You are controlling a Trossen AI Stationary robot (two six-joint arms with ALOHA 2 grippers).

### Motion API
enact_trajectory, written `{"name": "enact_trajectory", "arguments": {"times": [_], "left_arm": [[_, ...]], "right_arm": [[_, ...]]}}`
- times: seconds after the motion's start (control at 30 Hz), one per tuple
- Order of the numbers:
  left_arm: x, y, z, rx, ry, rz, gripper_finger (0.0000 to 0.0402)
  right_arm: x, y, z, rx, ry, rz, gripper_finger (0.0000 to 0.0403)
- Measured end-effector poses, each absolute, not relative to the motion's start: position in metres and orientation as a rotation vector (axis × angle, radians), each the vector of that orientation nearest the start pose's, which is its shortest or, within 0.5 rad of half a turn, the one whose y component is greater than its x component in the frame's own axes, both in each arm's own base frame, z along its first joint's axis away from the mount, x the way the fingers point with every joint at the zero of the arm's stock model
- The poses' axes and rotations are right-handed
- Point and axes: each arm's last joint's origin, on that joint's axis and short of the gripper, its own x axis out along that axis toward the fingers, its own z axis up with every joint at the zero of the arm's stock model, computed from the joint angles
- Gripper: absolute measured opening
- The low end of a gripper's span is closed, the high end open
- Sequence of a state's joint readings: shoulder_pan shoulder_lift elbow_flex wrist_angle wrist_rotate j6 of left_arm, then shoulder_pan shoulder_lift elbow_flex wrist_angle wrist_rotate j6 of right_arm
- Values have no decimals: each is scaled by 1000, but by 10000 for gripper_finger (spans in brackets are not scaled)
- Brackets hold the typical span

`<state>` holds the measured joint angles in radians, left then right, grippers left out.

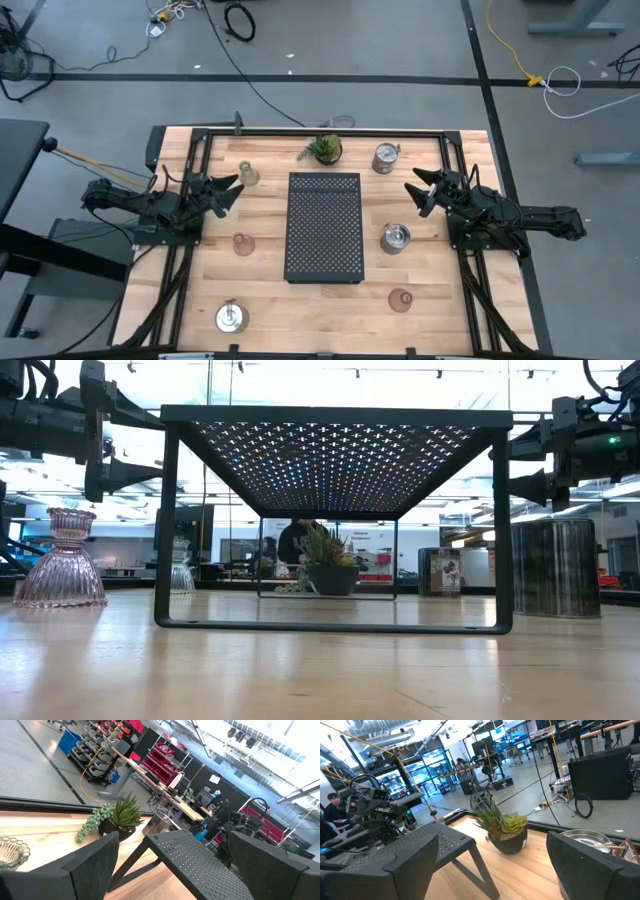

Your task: Pick & Place candle stick holders

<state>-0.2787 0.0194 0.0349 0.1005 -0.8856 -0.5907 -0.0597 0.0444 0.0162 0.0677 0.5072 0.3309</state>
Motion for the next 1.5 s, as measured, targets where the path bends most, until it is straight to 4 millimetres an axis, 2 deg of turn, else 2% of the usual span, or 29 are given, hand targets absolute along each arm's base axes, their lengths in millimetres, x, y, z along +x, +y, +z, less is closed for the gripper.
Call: {"name": "enact_trajectory", "arguments": {"times": [0.6,0.77,1.17,1.5], "left_arm": [[88,-2,183,-665,-289,559,378],[86,1,182,-540,-274,680,378],[86,1,182,-516,-268,715,378],[86,1,182,-542,-278,716,378]], "right_arm": [[95,-20,172,331,-132,-555,369],[95,-20,172,331,-133,-556,369],[95,-20,175,338,-162,-550,369],[93,-20,185,597,-346,-530,369]]}}
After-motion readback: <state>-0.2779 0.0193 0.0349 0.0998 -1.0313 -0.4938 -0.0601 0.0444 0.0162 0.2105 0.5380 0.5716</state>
